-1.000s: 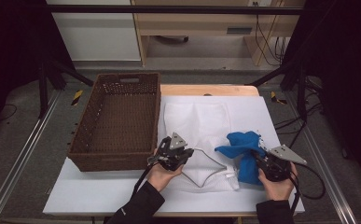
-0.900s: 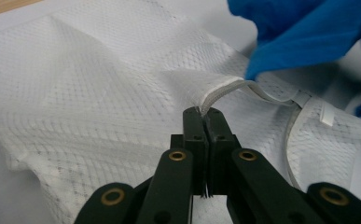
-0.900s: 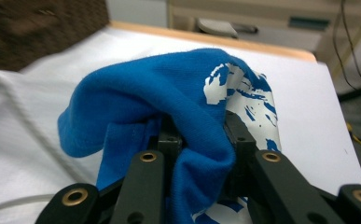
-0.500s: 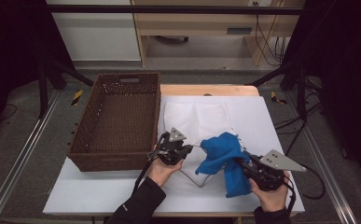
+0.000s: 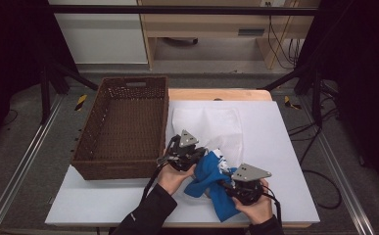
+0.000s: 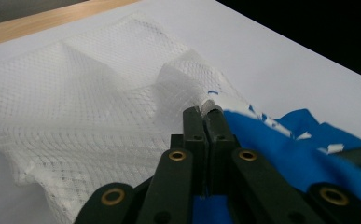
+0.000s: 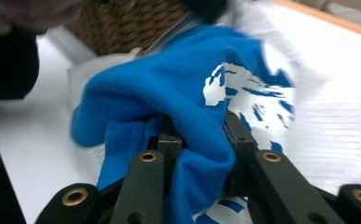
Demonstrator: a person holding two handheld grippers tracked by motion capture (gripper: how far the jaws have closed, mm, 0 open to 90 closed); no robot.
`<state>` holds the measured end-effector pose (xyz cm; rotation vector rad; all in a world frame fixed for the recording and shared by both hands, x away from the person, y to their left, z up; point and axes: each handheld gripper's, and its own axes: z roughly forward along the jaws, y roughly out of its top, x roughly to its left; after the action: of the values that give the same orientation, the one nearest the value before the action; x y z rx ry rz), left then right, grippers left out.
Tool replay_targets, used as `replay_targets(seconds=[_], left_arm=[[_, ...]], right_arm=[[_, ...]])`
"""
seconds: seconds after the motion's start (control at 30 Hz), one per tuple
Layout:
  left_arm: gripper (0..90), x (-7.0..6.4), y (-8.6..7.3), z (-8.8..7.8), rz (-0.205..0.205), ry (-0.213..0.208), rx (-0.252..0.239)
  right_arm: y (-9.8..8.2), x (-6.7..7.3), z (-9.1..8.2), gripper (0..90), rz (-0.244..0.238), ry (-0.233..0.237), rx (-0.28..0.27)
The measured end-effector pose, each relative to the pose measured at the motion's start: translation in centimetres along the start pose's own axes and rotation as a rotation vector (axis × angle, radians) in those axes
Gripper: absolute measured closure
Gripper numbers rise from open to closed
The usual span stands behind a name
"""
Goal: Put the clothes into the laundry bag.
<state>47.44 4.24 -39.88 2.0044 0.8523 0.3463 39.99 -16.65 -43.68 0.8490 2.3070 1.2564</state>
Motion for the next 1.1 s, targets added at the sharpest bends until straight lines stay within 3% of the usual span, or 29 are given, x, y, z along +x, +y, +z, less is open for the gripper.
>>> replay_targets(seconds=[0.13, 0.3, 0.43, 0.57, 0.7, 0.73, 0.8, 0.87, 1.0, 1.1], left_arm=[[88.9, -0.3, 0.1, -0.2, 0.0, -0.016, 0.0], [88.8, -1.7, -0.3, -1.1, 0.018, -0.064, -0.031], [88.8, -2.2, -0.8, -1.0, 0.05, -0.053, -0.02], [88.8, -1.7, -1.3, -1.0, 0.038, -0.049, -0.026], [88.7, -0.4, -2.0, -1.1, 0.018, -0.035, -0.015], [88.8, -0.4, -2.0, -1.1, 0.018, -0.035, -0.015], [88.8, -0.3, -2.1, -1.2, 0.01, -0.032, -0.016], [88.8, -0.2, -2.3, -1.3, 0.013, -0.029, -0.014], [88.8, -0.3, -2.3, -1.4, 0.023, -0.038, -0.019], [88.8, -0.5, -2.4, -1.3, 0.032, -0.044, -0.019]], right_arm=[[0.2, 0.6, 1.3, 73.1, 0.004, 0.019, 0.017], [-0.2, -0.1, 4.3, 70.4, 0.052, -0.039, 0.056], [-0.7, -0.1, 6.0, 64.6, 0.079, -0.063, 0.069], [-0.7, 0.2, 5.6, 49.3, 0.073, -0.064, 0.043], [-0.9, 0.1, 2.9, 34.3, 0.101, -0.052, -0.051], [-0.9, 0.1, 2.9, 34.3, 0.101, -0.052, -0.051], [-1.1, -0.6, 0.9, 31.0, 0.138, -0.058, -0.09], [-1.3, -1.4, 0.3, 27.4, 0.157, -0.079, -0.1], [-1.5, -2.5, 1.8, 24.8, 0.192, -0.088, -0.059], [-1.5, -2.7, 3.2, 25.5, 0.193, -0.081, -0.034]])
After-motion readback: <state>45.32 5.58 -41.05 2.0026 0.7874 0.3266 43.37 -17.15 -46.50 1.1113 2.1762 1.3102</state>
